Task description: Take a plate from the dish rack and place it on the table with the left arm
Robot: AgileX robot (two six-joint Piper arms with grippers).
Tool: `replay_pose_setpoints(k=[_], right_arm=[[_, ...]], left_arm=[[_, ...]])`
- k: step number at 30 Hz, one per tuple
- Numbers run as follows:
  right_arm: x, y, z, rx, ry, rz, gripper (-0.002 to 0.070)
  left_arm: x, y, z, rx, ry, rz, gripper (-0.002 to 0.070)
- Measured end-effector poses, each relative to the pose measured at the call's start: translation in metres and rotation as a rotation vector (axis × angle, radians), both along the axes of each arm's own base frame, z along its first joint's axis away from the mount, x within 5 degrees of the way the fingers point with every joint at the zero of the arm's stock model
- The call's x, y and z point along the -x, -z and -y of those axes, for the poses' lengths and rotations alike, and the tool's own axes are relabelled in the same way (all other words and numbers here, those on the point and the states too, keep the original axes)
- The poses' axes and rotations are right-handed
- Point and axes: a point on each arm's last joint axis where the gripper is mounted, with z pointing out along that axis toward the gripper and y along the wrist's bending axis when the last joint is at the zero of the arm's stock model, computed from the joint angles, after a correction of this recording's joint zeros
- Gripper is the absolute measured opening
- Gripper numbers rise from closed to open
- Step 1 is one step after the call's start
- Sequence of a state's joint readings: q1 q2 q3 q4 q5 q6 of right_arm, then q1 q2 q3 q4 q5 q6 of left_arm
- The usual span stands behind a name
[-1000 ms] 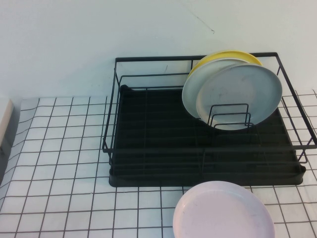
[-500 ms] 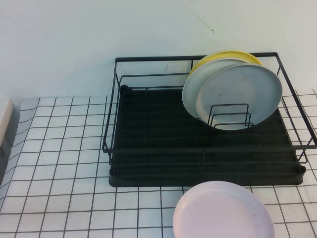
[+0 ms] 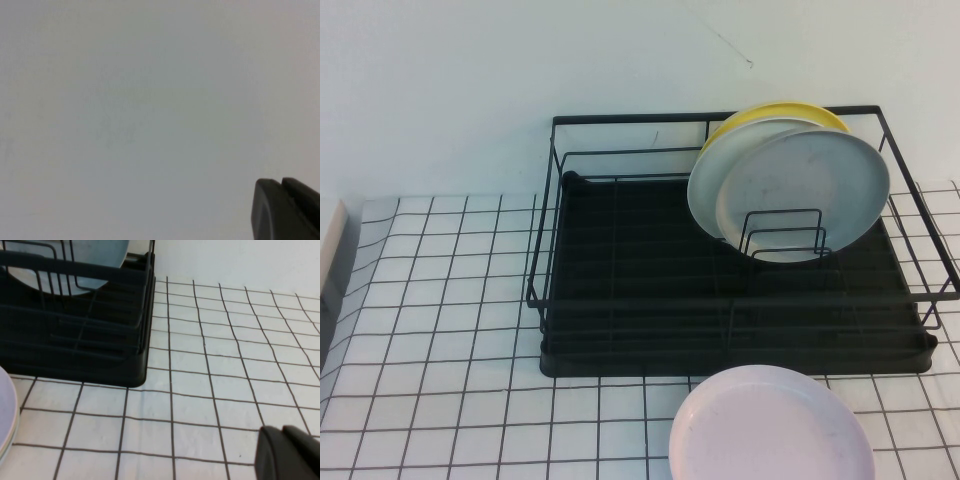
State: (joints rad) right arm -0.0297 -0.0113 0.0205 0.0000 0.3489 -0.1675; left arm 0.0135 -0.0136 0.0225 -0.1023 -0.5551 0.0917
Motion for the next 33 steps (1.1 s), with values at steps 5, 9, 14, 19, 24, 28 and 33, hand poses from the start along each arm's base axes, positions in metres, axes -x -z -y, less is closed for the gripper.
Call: replay_pose_setpoints(k=[5, 9, 14, 19, 24, 28, 33], right_arm=[[0.000, 0.000, 0.000, 0.000, 0.000, 0.000, -0.0003], [0.000, 0.000, 0.000, 0.000, 0.000, 0.000, -0.0003], [0.000, 0.000, 0.000, 0.000, 0.000, 0.000, -0.0003], [0.000, 0.000, 0.000, 0.000, 0.000, 0.000, -0.0003], [0.000, 0.000, 0.000, 0.000, 0.000, 0.000, -0.0003], [0.000, 0.000, 0.000, 0.000, 0.000, 0.000, -0.0003], [0.000, 0.000, 0.000, 0.000, 0.000, 0.000, -0.0003]], left_arm=[[-0.003, 0.002, 0.001, -0.014, 0.004, -0.061, -0.0003], [-0.001, -0.018, 0.004, -0.045, 0.019, -0.202, -0.0003], [-0.001, -0.056, 0.005, -0.008, 0.056, -0.344, -0.0003], [-0.022, -0.081, 0.007, 0.024, 0.093, -0.603, -0.0003], [-0.054, -0.102, 0.014, -0.041, 0.162, -0.857, -0.0003], [-0.089, -0.113, 0.026, -0.116, 0.308, -0.987, -0.0003], [-0.143, -0.122, 0.041, -0.241, 0.497, -1.015, -0.0003]])
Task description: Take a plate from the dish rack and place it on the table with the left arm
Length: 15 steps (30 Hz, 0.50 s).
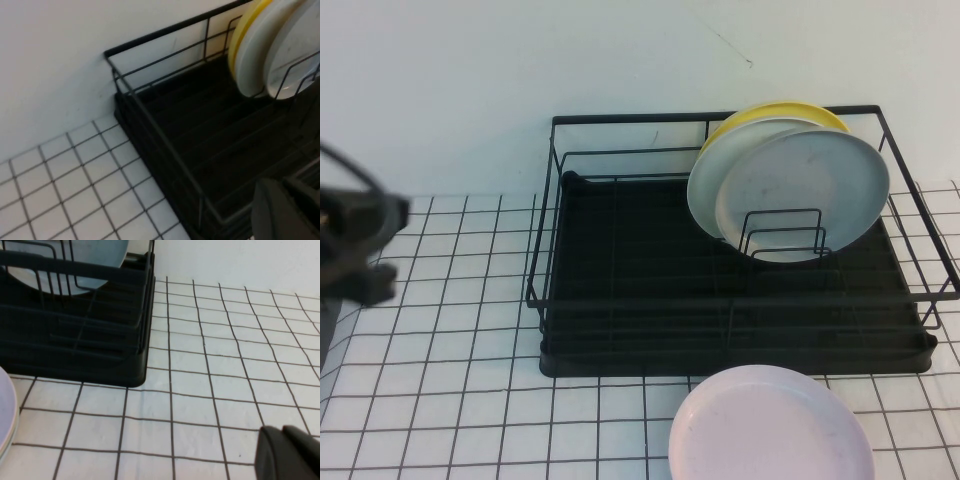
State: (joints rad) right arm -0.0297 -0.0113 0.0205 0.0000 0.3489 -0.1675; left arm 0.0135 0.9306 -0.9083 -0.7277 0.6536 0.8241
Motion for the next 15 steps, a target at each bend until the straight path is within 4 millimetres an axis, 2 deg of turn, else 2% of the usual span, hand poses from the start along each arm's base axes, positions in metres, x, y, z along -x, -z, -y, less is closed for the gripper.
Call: replay_pose_setpoints(k=[5, 7, 10, 15], right_arm=[[0.000, 0.000, 0.000, 0.000, 0.000, 0.000, -0.0003], [0.000, 0.000, 0.000, 0.000, 0.000, 0.000, -0.0003], [0.000, 0.000, 0.000, 0.000, 0.000, 0.000, -0.0003], [0.000, 0.000, 0.000, 0.000, 0.000, 0.000, -0.0003]], left_arm=[[-0.053, -0.002, 0.020, 0.005, 0.135, 0.012, -0.0003], [-0.077, -0.001, 0.035, -0.022, 0.188, 0.027, -0.0003], [-0.106, 0.002, 0.067, -0.126, 0.297, 0.116, -0.0003], [-0.137, 0.012, 0.123, -0.227, 0.419, 0.220, -0.0003]])
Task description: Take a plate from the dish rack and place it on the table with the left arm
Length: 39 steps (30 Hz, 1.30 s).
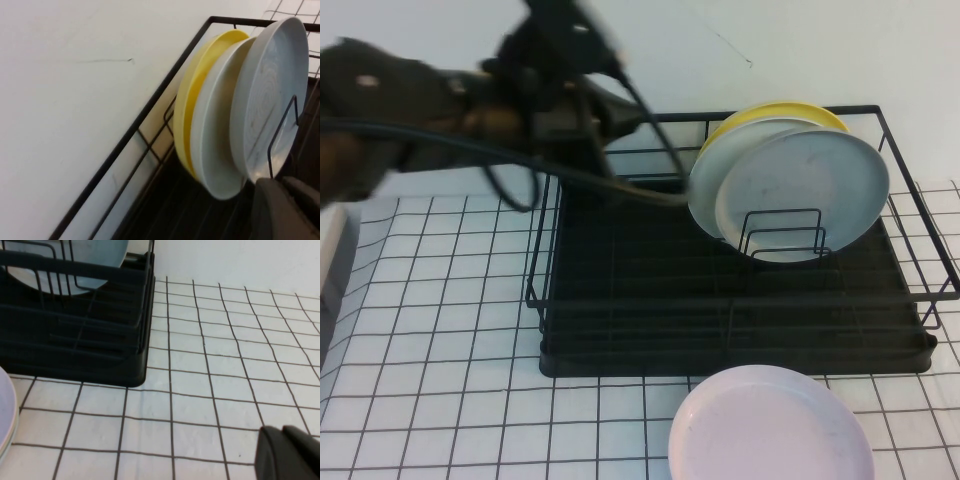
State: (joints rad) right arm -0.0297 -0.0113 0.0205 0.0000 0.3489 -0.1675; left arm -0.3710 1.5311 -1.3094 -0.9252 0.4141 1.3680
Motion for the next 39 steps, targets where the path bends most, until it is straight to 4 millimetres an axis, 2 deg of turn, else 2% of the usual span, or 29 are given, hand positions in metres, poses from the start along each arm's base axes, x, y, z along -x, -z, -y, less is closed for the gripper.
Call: replay_pose_setpoints(k=[6, 8, 10, 15, 17, 21, 30, 35, 39], right_arm=[[0.000, 0.000, 0.000, 0.000, 0.000, 0.000, -0.0003], [0.000, 0.000, 0.000, 0.000, 0.000, 0.000, -0.0003], [0.000, 0.000, 0.000, 0.000, 0.000, 0.000, -0.0003], [0.000, 0.000, 0.000, 0.000, 0.000, 0.000, -0.0003], [0.000, 0.000, 0.000, 0.000, 0.000, 0.000, -0.0003], [0.000, 0.000, 0.000, 0.000, 0.000, 0.000, -0.0003], [0.000, 0.000, 0.000, 0.000, 0.000, 0.000, -0.0003], [0.000, 0.000, 0.000, 0.000, 0.000, 0.000, -0.0003], [0.000, 0.000, 0.000, 0.000, 0.000, 0.000, -0.0003]], left_arm=[[-0.030, 0.025, 0.043, -0.033, 0.034, 0.012, 0.0001], [-0.040, 0.035, 0.053, -0.043, 0.040, 0.004, 0.0031], [-0.048, 0.042, 0.063, -0.047, 0.048, 0.001, 0.0099], [-0.065, 0.055, 0.083, -0.048, 0.069, -0.001, 0.0324], [-0.069, 0.059, 0.090, -0.059, 0.081, 0.010, 0.0358], [-0.075, 0.070, 0.099, -0.077, 0.095, 0.014, 0.0350], [-0.075, 0.085, 0.116, -0.138, 0.119, 0.065, 0.0322], [-0.081, 0.088, 0.115, -0.151, 0.078, 0.107, 0.0312], [-0.084, 0.092, 0.115, -0.157, 0.057, 0.114, 0.0270]])
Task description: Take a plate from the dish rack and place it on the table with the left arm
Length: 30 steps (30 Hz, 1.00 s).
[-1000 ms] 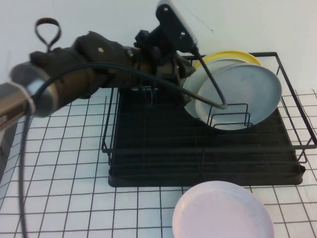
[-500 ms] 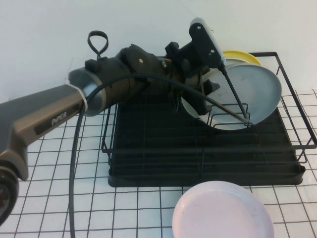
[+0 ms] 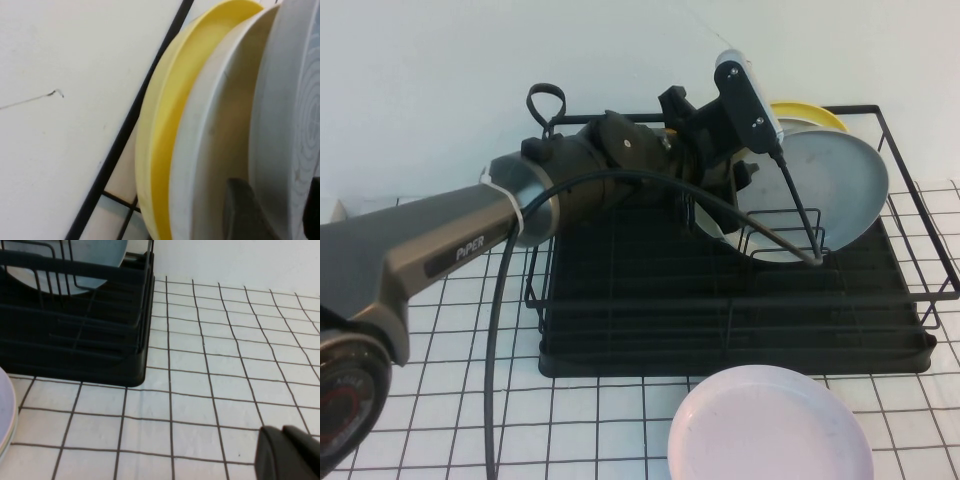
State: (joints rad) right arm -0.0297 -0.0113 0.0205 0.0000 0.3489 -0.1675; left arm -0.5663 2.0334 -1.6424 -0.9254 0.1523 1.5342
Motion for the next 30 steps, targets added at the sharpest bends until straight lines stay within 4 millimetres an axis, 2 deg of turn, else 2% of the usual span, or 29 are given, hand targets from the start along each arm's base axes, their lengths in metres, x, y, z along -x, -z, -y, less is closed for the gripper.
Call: replay_pose_setpoints(k=[11, 17, 23, 30], right_arm=[[0.000, 0.000, 0.000, 0.000, 0.000, 0.000, -0.0003], [0.000, 0.000, 0.000, 0.000, 0.000, 0.000, -0.0003], [0.000, 0.000, 0.000, 0.000, 0.000, 0.000, -0.0003], [0.000, 0.000, 0.000, 0.000, 0.000, 0.000, -0.0003]], left_arm=[[-0.005, 0.010, 0.000, 0.003, -0.034, -0.004, 0.0061], [-0.005, 0.005, 0.000, 0.030, -0.047, -0.008, 0.0036], [0.004, -0.026, -0.004, 0.106, -0.057, 0.016, 0.0027], [0.023, -0.079, -0.016, 0.220, -0.071, 0.068, 0.0015]])
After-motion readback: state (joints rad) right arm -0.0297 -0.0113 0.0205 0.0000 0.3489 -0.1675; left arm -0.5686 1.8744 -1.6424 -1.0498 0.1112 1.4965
